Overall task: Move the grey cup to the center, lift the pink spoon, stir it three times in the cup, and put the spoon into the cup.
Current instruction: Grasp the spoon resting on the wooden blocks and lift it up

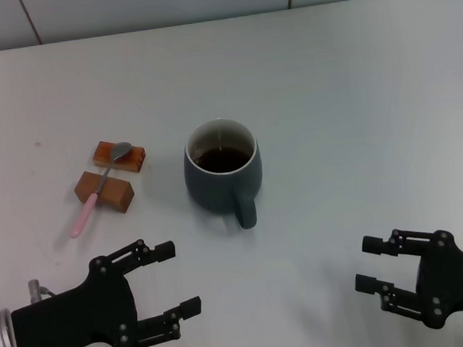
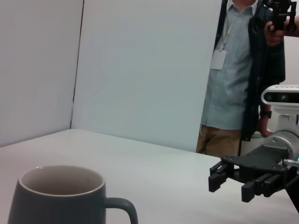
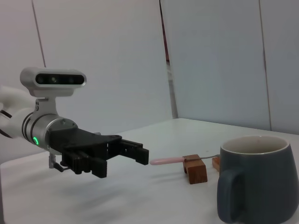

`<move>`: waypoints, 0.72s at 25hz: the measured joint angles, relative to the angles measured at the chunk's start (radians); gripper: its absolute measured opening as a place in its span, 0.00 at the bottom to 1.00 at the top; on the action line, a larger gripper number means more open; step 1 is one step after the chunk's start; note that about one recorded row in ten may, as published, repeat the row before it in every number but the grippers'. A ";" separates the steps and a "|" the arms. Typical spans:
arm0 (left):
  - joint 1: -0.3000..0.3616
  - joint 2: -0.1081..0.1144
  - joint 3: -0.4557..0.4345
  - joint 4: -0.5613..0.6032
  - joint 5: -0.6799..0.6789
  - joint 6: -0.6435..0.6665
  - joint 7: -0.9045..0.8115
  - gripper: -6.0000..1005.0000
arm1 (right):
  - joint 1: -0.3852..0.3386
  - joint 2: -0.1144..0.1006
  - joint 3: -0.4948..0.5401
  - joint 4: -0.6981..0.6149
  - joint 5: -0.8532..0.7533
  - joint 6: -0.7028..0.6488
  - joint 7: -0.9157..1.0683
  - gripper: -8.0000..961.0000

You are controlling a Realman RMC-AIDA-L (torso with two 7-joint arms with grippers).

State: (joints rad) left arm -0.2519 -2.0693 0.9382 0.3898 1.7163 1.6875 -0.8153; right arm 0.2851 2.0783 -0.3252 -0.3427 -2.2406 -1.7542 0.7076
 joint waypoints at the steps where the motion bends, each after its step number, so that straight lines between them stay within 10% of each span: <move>1: 0.000 0.000 0.000 -0.001 0.000 0.001 0.000 0.79 | 0.001 0.000 0.000 0.001 -0.001 0.002 -0.001 0.32; 9: 0.002 0.000 -0.001 -0.002 -0.001 0.001 0.001 0.79 | 0.006 0.000 -0.002 0.004 -0.004 0.009 -0.001 0.61; 18: 0.021 0.003 -0.057 -0.101 -0.209 0.069 -0.119 0.79 | 0.009 0.000 -0.002 0.006 -0.005 0.014 -0.002 0.61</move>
State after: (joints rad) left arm -0.2313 -2.0667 0.8811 0.2884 1.5071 1.7562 -0.9341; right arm 0.2940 2.0786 -0.3268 -0.3371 -2.2456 -1.7406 0.7058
